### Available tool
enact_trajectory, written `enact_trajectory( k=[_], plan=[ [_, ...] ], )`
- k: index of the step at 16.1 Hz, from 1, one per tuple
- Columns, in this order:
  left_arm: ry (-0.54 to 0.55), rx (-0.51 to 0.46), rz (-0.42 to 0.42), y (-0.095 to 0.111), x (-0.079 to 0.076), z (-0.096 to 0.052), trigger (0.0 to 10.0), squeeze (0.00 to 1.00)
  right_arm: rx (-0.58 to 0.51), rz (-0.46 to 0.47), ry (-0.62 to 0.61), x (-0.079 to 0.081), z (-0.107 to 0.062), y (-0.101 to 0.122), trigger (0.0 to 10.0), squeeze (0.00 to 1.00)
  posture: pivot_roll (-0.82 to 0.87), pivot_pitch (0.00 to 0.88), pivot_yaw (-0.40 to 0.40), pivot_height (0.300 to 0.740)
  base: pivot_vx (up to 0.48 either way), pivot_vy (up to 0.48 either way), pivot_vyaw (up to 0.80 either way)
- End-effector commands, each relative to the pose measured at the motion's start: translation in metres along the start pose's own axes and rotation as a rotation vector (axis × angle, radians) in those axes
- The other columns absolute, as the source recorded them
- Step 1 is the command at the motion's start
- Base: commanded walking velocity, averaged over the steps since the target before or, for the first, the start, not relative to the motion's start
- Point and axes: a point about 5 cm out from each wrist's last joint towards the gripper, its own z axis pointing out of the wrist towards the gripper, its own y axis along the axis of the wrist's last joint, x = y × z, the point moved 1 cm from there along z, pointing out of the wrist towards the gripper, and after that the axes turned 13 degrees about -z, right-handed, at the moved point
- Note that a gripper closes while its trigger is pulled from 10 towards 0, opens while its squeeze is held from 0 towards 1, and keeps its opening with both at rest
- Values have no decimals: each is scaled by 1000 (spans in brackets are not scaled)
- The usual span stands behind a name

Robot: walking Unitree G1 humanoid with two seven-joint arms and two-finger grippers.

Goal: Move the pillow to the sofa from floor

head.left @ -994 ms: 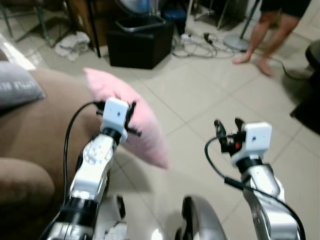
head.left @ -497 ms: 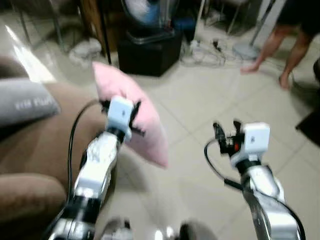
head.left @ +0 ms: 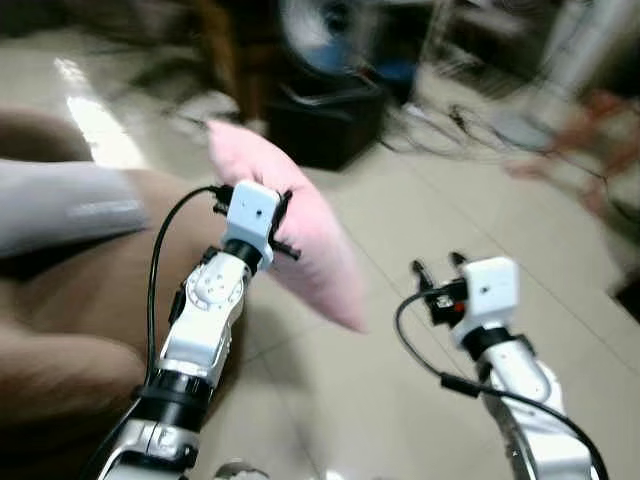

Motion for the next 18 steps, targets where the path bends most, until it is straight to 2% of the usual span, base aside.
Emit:
enact_trajectory(
  k=[1, 14, 15, 17, 18],
  plan=[
    [5, -45, 21, 13, 1, 5, 10000, 0, 12, -7, 16, 1, 0, -3, 10000, 0, 32, 0, -66, 740, 334, 0, 800],
    [15, -9, 41, 10, 7, 12, 10000, 0, 22, -42, 73, 2, 2, -11, 10000, 0, 56, 0, -69, 740, 345, 0, 800],
    [-24, 23, 33, 5, 1, 15, 10000, 0, 21, -17, 66, 2, 2, -13, 10000, 0, 61, 0, -71, 740, 251, 0, 0],
    [-154, 116, 22, -13, -21, 24, 10000, 0, 38, -13, 63, 0, 1, -18, 10000, 0, 66, 0, -70, 740, 0, 0, 0],
    [-170, 119, 8, -15, -26, 28, 10000, 0, 35, -11, 65, 1, 0, -18, 10000, 0, 66, 0, -69, 740, 0, 0, 0]
  ],
)
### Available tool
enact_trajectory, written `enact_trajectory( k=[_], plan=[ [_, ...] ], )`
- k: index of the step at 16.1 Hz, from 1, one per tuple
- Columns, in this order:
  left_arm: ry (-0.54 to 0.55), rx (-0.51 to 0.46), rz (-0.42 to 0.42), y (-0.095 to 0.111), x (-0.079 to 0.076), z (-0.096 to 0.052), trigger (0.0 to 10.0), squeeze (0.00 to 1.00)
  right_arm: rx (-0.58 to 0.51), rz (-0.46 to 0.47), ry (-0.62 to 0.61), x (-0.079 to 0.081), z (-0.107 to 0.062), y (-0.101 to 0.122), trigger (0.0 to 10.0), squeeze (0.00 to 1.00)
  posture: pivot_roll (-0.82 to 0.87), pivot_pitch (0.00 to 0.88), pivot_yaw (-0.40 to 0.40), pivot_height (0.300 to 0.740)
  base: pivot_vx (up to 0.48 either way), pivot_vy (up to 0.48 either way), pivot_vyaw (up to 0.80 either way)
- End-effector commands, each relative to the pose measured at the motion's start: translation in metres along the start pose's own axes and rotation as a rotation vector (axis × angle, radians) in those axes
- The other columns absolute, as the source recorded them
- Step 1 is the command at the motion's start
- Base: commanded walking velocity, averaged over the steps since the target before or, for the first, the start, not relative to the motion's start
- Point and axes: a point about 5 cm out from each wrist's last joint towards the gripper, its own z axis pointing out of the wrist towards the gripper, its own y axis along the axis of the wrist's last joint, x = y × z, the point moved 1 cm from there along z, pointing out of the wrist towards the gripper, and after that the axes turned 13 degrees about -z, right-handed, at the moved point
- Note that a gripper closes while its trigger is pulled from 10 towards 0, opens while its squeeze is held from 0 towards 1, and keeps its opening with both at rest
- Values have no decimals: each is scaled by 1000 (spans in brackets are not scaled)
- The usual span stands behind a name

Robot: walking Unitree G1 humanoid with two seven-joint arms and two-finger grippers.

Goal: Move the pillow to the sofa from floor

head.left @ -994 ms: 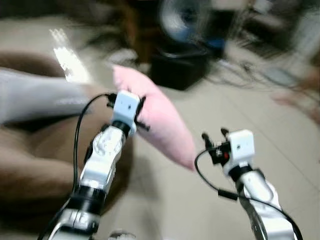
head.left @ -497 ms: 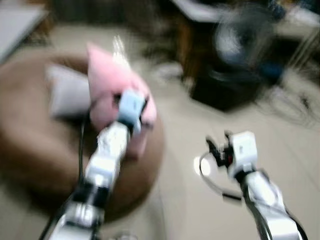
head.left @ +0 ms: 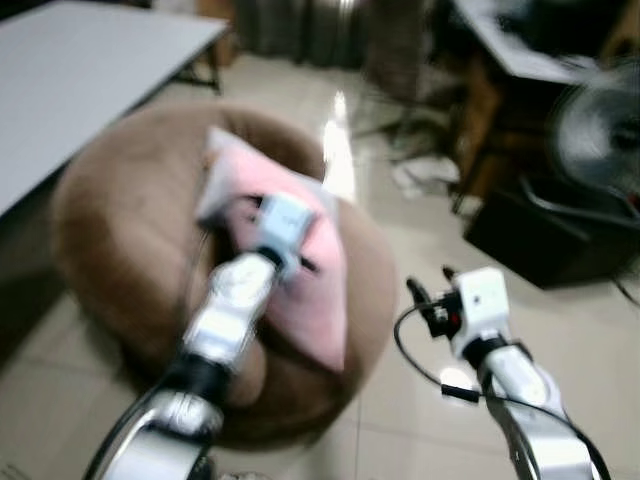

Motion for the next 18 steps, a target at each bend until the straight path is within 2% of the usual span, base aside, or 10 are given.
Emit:
enact_trajectory(
  k=[1, 5, 6, 7, 8, 9, 12, 13, 14, 18],
  plan=[
    [-27, -49, -4, 12, -2, 8, 10000, 0, -14, 7, 12, 2, -1, 1, 10000, 0, 66, 0, -67, 740, 0, 0, 0],
    [80, 52, 38, 1, -12, 32, 10000, 0, -18, 21, 40, 8, -9, -1, 10000, 0, 40, 34, -43, 740, 0, 0, 0],
    [249, 75, 224, 2, 5, 34, 10000, 0, -21, 23, 95, 16, -15, -2, 10000, 0, 26, 53, -33, 740, 0, 0, 0],
    [343, 96, 270, 2, 20, 30, 10000, 0, -27, 30, 135, 21, -19, -3, 10000, 0, 20, 61, -28, 740, 0, 0, 0],
    [385, 108, 279, 1, 27, 28, 10000, 0, -33, 49, 159, 23, -21, -3, 10000, 0, 18, 63, -27, 740, 0, 0, 0],
    [469, 125, 281, 1, 46, 21, 10000, 0, -39, 89, 261, 32, -31, -4, 10000, 0, 13, 68, -21, 740, 0, 0, 0],
    [564, 216, 292, -12, 72, 5, 10000, 0, 8, 28, 387, 39, -43, -15, 10000, 0, 19, 65, -27, 740, 0, 0, 0],
    [595, 266, 275, -23, 80, -4, 10000, 776, 18, 6, 383, 37, -43, -17, 10000, 0, 22, 59, -34, 740, 0, 0, 0],
    [606, 292, 262, -29, 86, -10, 10000, 1000, 19, -8, 382, 35, -42, -18, 10000, 0, 24, 54, -39, 740, 0, 0, 0],
    [694, 288, 238, -28, 109, -24, 10000, 1000, -6, 1, 372, 28, -32, -14, 10000, 0, 31, 44, -53, 740, 0, 0, 0]
  ],
)
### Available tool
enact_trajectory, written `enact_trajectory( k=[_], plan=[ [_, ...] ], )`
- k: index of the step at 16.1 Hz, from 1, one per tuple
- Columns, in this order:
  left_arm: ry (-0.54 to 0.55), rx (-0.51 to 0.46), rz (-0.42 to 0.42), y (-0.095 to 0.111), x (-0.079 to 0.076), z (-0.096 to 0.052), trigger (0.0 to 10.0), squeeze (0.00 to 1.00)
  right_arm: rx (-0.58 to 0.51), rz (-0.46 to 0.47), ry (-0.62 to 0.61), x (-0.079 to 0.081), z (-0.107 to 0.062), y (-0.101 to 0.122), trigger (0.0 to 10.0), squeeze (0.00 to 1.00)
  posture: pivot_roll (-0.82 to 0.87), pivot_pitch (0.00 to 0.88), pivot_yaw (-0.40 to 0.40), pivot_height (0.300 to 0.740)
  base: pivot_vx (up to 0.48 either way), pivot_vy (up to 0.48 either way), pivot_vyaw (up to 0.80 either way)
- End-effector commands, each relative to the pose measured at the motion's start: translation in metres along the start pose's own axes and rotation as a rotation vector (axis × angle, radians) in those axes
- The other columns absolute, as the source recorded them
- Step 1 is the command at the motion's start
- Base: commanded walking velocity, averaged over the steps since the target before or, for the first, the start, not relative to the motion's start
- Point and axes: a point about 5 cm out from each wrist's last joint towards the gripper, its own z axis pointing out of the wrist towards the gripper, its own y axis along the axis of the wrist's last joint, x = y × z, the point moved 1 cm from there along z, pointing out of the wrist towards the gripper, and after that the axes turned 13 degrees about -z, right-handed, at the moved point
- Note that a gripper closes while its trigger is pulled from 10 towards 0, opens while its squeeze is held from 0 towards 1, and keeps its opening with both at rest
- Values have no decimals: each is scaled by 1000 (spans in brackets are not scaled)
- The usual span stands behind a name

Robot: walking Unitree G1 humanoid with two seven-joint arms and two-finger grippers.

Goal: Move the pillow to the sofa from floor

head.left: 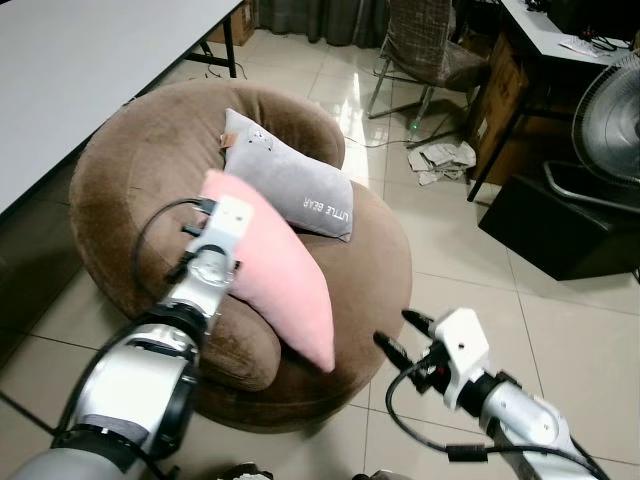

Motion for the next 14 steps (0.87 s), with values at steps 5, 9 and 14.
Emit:
enact_trajectory(
  k=[5, 9, 14],
  plan=[
    [110, -58, -103, 4, 38, 3, 10000, 1000, -8, 0, -17, -9, 2, 1, 10000, 0, 44, 29, -82, 740, 0, 0, 0],
    [33, -194, -365, 15, 44, -1, 10000, 263, -29, 2, -116, -18, 7, 9, 10000, 0, 52, 24, -91, 740, 0, 0, 0],
    [-477, -438, -434, 35, 20, -68, 10000, 0, -83, 84, -330, -24, 12, 19, 10000, 0, 78, 34, -109, 740, 0, 0, 640]
  ],
)
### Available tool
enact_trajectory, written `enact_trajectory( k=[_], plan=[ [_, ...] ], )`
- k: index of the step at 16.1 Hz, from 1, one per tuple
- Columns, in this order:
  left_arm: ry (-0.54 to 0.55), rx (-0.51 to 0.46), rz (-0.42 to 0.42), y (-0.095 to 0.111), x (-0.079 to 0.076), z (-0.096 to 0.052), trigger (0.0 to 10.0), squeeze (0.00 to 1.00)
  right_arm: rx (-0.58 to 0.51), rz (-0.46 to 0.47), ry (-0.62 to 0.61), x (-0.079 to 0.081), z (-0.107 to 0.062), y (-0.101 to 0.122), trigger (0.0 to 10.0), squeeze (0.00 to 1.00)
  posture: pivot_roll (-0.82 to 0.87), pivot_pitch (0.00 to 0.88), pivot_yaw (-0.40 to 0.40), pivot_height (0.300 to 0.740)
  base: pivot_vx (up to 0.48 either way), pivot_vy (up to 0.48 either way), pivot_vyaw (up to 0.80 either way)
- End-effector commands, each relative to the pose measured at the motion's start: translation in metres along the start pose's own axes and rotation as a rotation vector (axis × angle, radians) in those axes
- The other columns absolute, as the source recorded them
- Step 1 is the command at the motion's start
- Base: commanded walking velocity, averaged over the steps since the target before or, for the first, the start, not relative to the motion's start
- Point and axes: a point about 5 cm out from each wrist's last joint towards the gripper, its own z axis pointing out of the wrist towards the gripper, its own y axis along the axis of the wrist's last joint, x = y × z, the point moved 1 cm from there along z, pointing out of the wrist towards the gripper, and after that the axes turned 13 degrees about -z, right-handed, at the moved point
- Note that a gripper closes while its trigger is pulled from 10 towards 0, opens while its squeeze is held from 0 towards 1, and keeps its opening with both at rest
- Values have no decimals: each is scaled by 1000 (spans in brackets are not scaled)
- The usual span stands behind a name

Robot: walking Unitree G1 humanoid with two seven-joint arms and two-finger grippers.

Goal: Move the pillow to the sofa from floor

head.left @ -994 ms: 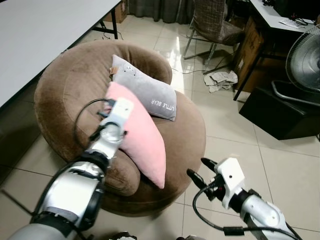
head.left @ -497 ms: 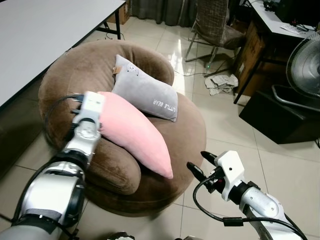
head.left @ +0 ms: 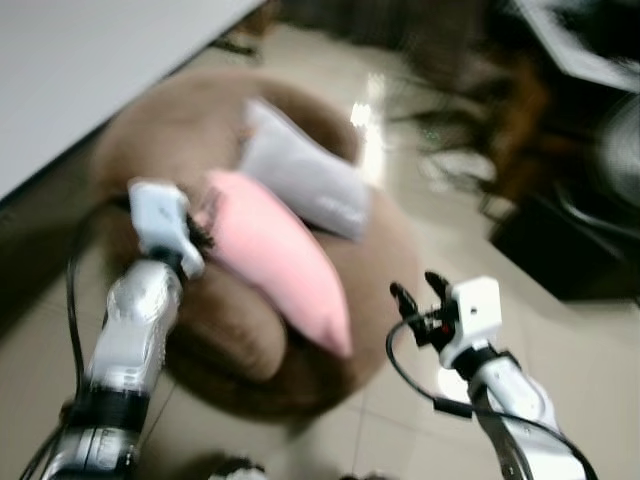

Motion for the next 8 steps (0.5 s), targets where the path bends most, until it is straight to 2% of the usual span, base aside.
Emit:
enact_trajectory(
  k=[1, 2, 3, 5, 8],
  plan=[
    [-150, 16, 68, 1, -24, -3, 10000, 0, -5, 9, -27, -2, -3, 1, 10000, 0, 83, 36, -107, 740, 0, 0, 800],
    [-192, 33, 77, -3, -31, -8, 10000, 0, -6, 19, -31, 0, -3, 1, 10000, 0, 84, 36, -101, 740, 0, 0, 800],
    [-216, 89, 44, -9, -44, -18, 10000, 0, -7, 45, -68, 3, -5, 0, 10000, 0, 85, 37, -89, 740, 0, 0, 800],
    [-188, 105, 61, -9, -47, -13, 10000, 0, 2, 62, -101, 4, -7, -2, 10000, 0, 73, 34, -63, 740, 0, 0, 800],
    [-173, 138, 81, -12, -44, -6, 10000, 0, 11, 62, -122, 3, -11, -3, 10000, 0, 56, 31, -36, 740, 0, 0, 800]
  ],
)
